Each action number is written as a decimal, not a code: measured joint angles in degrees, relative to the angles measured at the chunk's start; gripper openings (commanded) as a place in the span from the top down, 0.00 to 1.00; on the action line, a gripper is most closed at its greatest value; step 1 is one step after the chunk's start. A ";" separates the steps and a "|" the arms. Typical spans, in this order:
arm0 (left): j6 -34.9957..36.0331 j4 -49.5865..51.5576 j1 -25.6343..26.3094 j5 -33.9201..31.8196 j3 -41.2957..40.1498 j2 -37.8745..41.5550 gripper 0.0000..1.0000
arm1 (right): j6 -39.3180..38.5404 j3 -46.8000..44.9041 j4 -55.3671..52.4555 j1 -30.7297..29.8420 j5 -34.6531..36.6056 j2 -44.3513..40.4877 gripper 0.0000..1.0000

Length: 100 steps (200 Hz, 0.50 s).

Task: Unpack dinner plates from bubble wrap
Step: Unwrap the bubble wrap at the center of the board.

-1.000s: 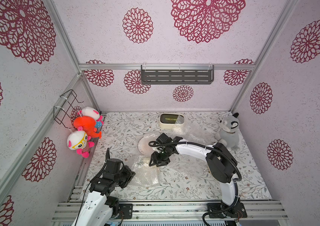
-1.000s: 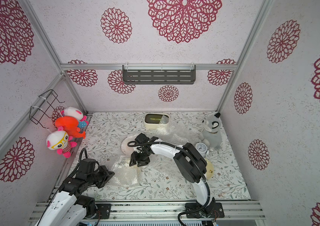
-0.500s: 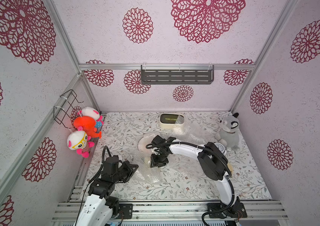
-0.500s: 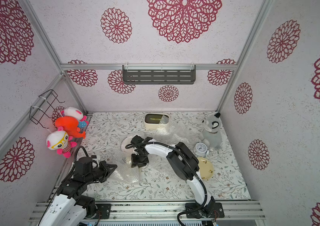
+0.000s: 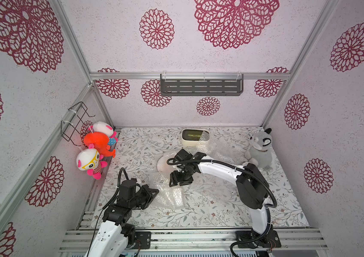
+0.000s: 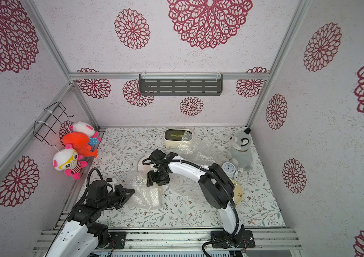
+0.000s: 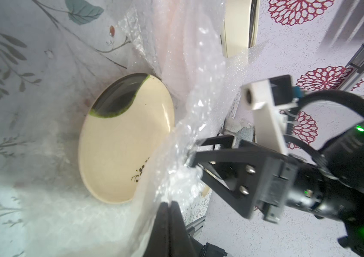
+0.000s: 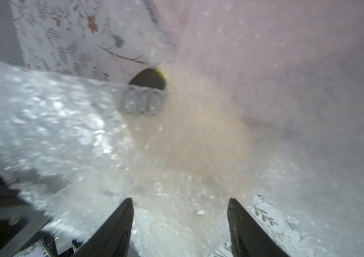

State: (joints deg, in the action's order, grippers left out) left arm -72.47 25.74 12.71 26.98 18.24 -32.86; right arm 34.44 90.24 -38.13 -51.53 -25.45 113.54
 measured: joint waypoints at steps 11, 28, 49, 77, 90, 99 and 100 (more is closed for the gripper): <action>-0.02 -0.15 0.00 -0.02 -0.55 0.00 1.00 | 0.33 -2.60 1.64 0.00 -1.79 -2.12 0.33; -0.02 -0.15 0.00 0.00 -1.11 0.00 1.00 | 1.27 -7.26 3.91 0.00 -3.82 -4.04 0.34; -0.02 -0.13 0.00 -0.02 -1.33 0.00 1.00 | 2.60 -12.24 6.45 0.00 -5.29 -4.48 0.34; -0.02 0.11 0.00 -0.04 -1.33 0.02 1.00 | 4.31 -16.17 9.11 0.00 -5.81 -5.25 0.27; 0.00 0.39 0.00 -0.09 -1.33 0.13 1.00 | 5.01 -17.44 10.69 0.02 -5.62 -7.08 0.25; 0.00 0.55 0.00 -0.09 -1.33 0.28 1.00 | 5.44 -18.49 12.35 0.13 -5.66 -9.03 0.25; 0.00 0.57 0.00 -0.09 -1.33 0.31 1.00 | 5.46 -18.56 12.50 0.13 -5.68 -9.20 0.25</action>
State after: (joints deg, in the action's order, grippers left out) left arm -72.47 26.30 12.71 26.89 16.91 -32.56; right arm 39.90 71.68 -25.63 -51.40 -31.14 104.33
